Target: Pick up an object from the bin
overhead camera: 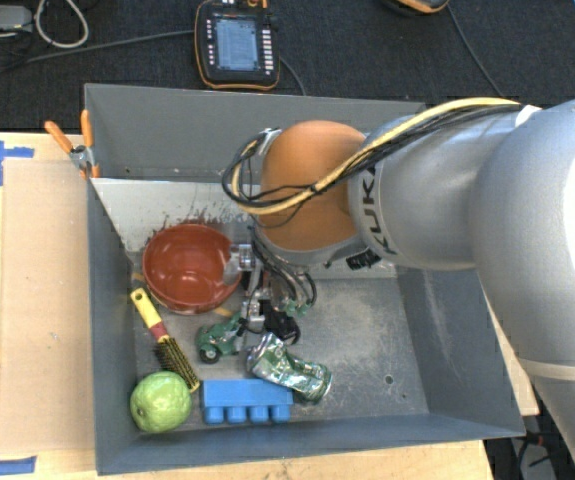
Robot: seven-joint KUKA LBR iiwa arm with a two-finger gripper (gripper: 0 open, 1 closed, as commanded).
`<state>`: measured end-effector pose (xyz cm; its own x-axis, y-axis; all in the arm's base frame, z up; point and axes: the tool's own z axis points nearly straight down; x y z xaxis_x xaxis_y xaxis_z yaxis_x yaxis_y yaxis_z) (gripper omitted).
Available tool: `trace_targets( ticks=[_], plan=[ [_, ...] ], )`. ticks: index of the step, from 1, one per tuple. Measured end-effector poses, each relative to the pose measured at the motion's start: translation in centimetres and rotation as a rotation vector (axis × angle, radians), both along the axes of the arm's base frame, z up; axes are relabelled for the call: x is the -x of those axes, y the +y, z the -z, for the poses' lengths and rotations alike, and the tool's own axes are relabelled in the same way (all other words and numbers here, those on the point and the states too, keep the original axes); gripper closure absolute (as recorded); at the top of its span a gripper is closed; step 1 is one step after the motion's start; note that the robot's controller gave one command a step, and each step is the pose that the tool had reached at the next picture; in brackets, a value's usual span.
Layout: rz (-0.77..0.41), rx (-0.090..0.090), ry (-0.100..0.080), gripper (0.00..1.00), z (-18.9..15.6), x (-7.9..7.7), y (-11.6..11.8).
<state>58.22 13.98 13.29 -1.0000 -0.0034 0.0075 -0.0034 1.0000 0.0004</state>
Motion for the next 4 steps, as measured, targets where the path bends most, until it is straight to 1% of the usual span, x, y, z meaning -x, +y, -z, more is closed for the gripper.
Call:
trace_targets(
  ticks=[1, 2, 3, 4],
  plan=[
    [0.004, -0.001, -0.006, 0.00, -0.3, -0.2, 0.0],
    [0.011, -0.001, -0.004, 0.00, -0.6, -0.5, 0.0],
    [0.002, -0.001, 0.000, 0.00, 1.8, 0.1, 1.0],
    [0.040, -0.006, -0.010, 1.00, 5.3, 0.3, -0.7]
  ],
)
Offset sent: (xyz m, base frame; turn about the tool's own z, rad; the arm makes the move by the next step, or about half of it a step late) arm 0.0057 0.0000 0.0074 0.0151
